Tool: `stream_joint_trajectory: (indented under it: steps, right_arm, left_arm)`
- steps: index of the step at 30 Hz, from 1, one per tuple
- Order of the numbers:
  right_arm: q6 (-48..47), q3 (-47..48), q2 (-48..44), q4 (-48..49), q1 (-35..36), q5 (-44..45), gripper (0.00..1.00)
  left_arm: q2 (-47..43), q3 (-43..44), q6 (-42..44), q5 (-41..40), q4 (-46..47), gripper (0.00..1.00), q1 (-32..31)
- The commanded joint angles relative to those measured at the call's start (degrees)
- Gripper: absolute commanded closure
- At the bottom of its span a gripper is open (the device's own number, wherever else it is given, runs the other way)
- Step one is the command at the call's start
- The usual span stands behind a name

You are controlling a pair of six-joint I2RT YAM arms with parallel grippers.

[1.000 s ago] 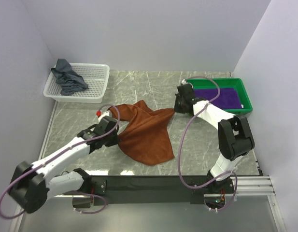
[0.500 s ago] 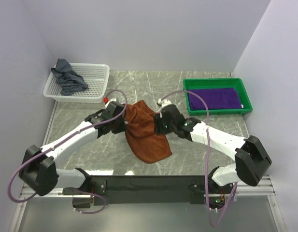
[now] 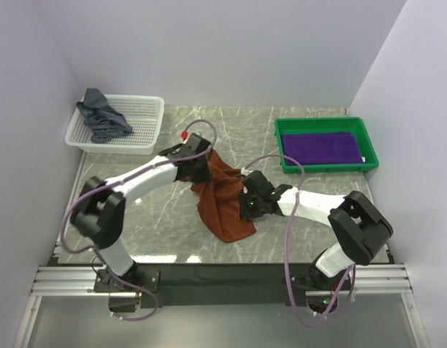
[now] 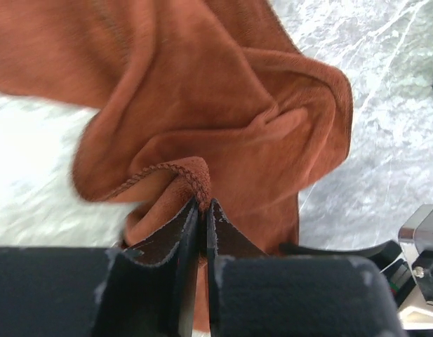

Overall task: Fold and stack the towels
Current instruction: Flatten out the crumpled towel

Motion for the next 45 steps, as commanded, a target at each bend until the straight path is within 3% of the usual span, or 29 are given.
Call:
stream_joint_trajectory:
  steps: [1, 7, 11, 15, 18, 20, 27, 30, 37, 45]
  right_arm:
    - [3.0, -2.5, 0.3, 4.2, -4.1, -3.6, 0.68]
    - [5.4, -7.4, 0.5, 7.9, -11.4, -7.9, 0.73]
    - [8.0, -10.3, -0.5, 10.2, -13.6, -7.7, 0.77]
    - [8.9, -12.0, -3.0, 11.8, -16.2, -8.3, 0.77]
    - [8.8, -12.2, -3.1, 12.2, -16.2, -8.3, 0.76]
    - [9.0, -12.8, -2.8, 13.5, -16.2, -9.1, 0.76]
    - [9.0, -13.5, -1.7, 14.4, -16.2, -10.5, 0.76]
    - [8.9, -13.6, -2.1, 14.4, -16.2, -10.3, 0.76]
    - [8.7, -14.0, -2.2, 14.4, -16.2, -10.9, 0.76]
    - [8.8, -14.6, -3.1, 14.4, -16.2, -10.8, 0.76]
  left_arm:
    - [5.9, 6.1, 1.5, 1.2, 1.3, 0.86, -1.6]
    - [16.0, 17.3, 1.6, 2.6, 1.3, 0.86, -3.2]
    - [18.3, 22.2, 2.6, 4.0, 2.3, 0.77, -3.3]
    - [12.7, 18.4, 3.9, 0.7, 7.3, 0.48, -3.3]
    - [5.3, 10.0, 4.1, -3.0, 10.5, 0.14, -3.2]
    - [2.2, 5.0, 4.2, -3.6, 11.2, 0.08, -3.2]
    - [-13.0, -13.5, 3.4, -1.1, 18.0, 0.18, -3.2]
    - [-16.8, -20.5, 4.1, 1.0, 22.0, 0.16, -3.2]
    - [-13.8, -24.2, 6.3, 4.0, 26.4, 0.16, -3.4]
    - [-5.8, -24.6, 6.0, 6.9, 30.0, 0.31, -3.8]
